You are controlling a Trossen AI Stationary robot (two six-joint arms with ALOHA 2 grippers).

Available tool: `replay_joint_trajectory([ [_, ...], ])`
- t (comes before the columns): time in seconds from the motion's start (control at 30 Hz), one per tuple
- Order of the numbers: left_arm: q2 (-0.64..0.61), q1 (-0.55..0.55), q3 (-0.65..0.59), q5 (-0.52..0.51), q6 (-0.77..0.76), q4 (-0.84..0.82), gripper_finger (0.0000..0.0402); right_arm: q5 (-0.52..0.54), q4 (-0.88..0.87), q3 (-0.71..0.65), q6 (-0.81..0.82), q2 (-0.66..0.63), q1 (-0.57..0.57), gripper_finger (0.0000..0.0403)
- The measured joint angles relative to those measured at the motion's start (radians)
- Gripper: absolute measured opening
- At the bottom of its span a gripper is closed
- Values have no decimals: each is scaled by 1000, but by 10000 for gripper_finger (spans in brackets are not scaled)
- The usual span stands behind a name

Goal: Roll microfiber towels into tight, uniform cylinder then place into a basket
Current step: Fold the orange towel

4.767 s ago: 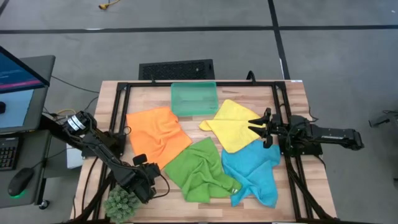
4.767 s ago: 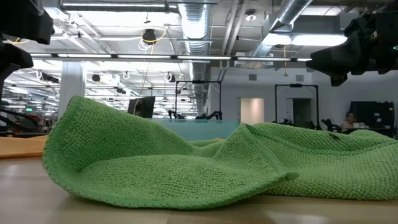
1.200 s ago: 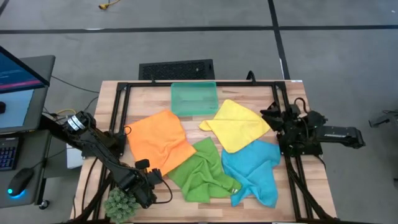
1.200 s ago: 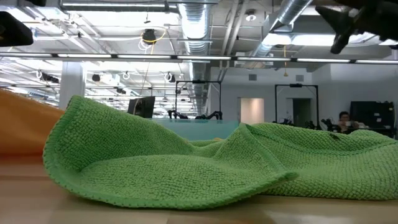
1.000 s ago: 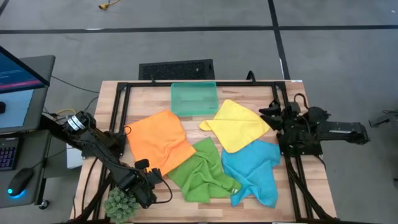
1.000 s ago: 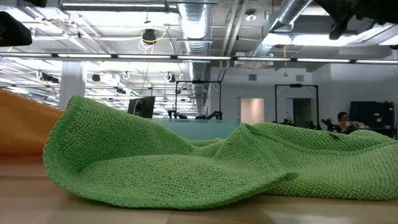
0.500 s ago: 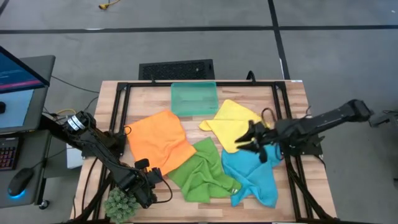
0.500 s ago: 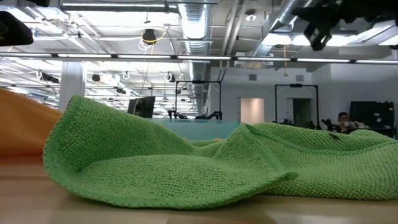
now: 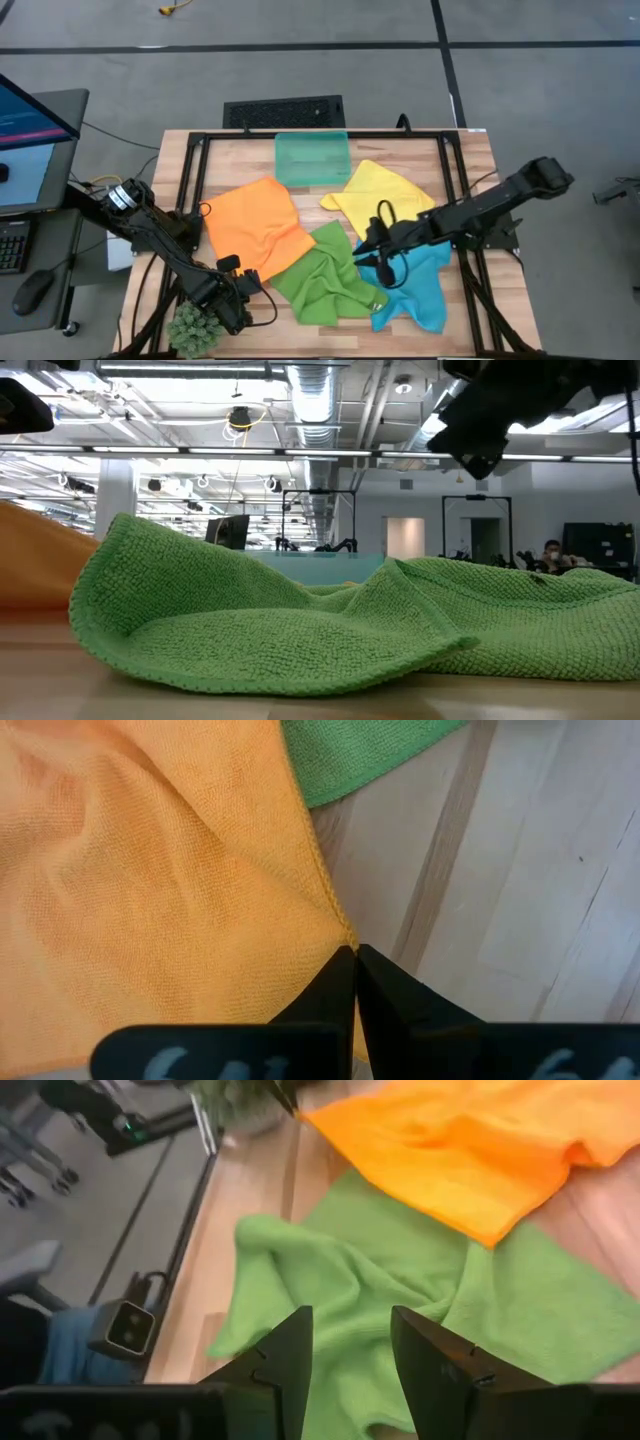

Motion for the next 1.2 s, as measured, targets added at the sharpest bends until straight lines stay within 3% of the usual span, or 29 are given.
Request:
replay_joint_trajectory([
  [0.47, 0, 0, 0, -9, -1, 1, 0, -138, -16, 120, 0, 294, 0, 159],
  [0.77, 0, 0, 0, -9, -2, 4, 0, -145, -5, 132, -24, 428, -2, 159],
  [1.2, 0, 0, 0, -8, -7, 7, 0, -132, -106, 135, 34, 447, -80, 158],
])
